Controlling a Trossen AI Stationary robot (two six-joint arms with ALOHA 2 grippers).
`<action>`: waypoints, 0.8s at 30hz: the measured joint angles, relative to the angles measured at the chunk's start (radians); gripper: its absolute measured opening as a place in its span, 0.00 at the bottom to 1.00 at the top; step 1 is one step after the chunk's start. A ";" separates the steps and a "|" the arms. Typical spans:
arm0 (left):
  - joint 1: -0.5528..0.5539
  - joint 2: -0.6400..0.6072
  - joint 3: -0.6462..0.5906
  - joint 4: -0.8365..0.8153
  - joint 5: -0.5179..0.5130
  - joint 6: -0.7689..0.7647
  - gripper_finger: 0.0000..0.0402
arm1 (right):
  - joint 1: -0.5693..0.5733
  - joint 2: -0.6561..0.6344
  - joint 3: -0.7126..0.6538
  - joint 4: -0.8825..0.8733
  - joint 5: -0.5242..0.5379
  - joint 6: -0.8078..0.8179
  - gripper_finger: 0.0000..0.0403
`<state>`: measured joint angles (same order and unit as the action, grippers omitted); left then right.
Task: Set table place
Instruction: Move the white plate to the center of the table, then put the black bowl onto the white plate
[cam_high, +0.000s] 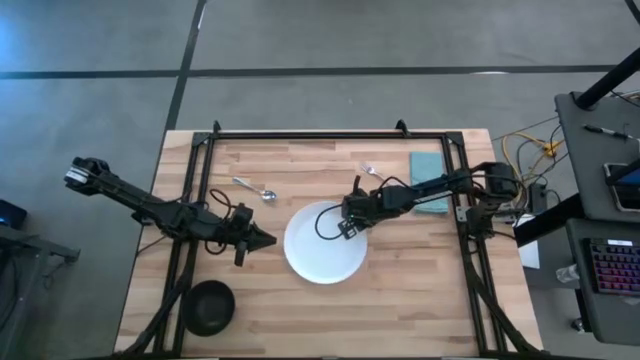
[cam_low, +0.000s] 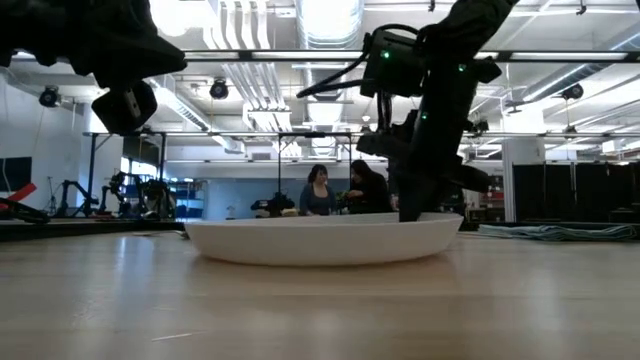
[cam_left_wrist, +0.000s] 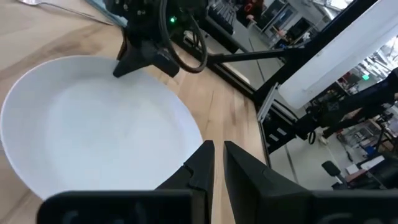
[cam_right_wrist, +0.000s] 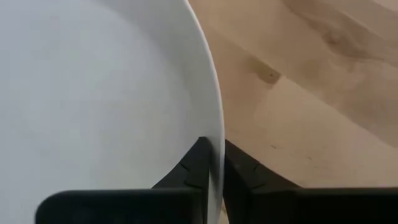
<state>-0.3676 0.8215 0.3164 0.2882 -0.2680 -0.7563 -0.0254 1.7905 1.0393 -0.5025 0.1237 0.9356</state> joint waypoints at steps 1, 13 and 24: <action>0.000 0.003 0.000 -0.001 0.000 0.000 0.05 | 0.000 0.000 -0.003 -0.003 0.001 0.000 0.07; 0.000 0.003 -0.002 -0.038 0.000 -0.024 0.05 | 0.001 -0.002 0.019 -0.047 0.009 -0.006 0.23; -0.006 0.001 -0.002 -0.038 0.005 -0.043 0.05 | 0.002 -0.079 0.092 -0.148 0.037 -0.075 0.37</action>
<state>-0.3731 0.8227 0.3149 0.2504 -0.2625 -0.7993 -0.0236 1.7111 1.1311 -0.6502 0.1610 0.8607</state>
